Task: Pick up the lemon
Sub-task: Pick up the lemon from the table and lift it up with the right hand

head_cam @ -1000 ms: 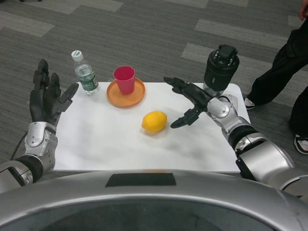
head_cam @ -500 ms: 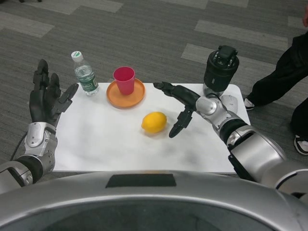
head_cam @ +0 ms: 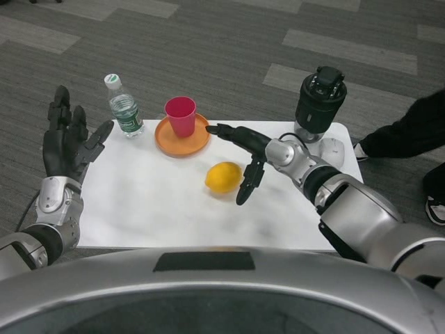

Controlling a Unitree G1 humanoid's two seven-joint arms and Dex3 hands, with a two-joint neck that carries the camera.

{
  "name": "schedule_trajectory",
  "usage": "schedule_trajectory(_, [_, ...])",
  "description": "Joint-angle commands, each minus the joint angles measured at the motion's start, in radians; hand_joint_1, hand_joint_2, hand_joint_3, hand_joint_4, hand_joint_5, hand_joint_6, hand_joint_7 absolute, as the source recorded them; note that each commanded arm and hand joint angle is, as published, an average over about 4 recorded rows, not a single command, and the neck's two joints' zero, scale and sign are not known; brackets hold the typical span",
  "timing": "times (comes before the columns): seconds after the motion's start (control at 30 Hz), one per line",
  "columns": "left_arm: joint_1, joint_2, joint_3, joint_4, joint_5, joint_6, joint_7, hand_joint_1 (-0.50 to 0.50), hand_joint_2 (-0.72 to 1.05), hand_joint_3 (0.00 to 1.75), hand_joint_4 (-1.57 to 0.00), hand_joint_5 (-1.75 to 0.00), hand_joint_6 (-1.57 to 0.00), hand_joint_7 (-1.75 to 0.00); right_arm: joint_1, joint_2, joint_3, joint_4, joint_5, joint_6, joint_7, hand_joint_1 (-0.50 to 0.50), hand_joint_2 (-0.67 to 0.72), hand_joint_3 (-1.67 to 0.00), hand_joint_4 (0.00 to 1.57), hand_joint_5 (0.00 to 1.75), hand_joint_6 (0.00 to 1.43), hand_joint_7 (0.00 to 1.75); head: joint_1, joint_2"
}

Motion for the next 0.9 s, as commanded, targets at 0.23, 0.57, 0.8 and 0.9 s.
schedule_trajectory(0.23, [-0.012, 0.002, 0.011, -0.003, 0.000, 0.000, 0.000, 0.50, 0.87, 0.09, 0.00, 0.00, 0.00, 0.00, -0.057, 0.014, 0.065, 0.076, 0.025, 0.030, -0.090, -0.15, -0.07, -0.24, 0.00, 0.29, 0.00, 0.00, 0.007, 0.001])
schedule_trajectory(0.57, [-0.012, 0.002, 0.015, -0.008, 0.006, 0.000, 0.000, 0.50, 0.87, 0.09, 0.00, 0.00, 0.00, 0.00, -0.091, 0.034, 0.175, 0.110, 0.027, 0.059, -0.151, -0.17, -0.19, -0.28, 0.00, 0.32, 0.00, 0.00, 0.015, -0.004])
schedule_trajectory(0.8, [-0.014, 0.001, 0.018, -0.010, 0.011, 0.000, 0.000, 0.50, 0.87, 0.09, 0.00, 0.00, 0.00, 0.00, -0.107, 0.044, 0.240, 0.118, 0.030, 0.071, -0.167, -0.17, -0.27, -0.32, 0.00, 0.41, 0.00, 0.00, 0.020, -0.009])
schedule_trajectory(0.9, [-0.018, 0.001, 0.019, -0.010, 0.015, 0.000, 0.000, 0.50, 0.87, 0.09, 0.00, 0.00, 0.00, 0.00, -0.111, 0.046, 0.258, 0.125, 0.032, 0.076, -0.169, -0.17, -0.29, -0.34, 0.00, 0.51, 0.00, 0.00, 0.027, -0.010])
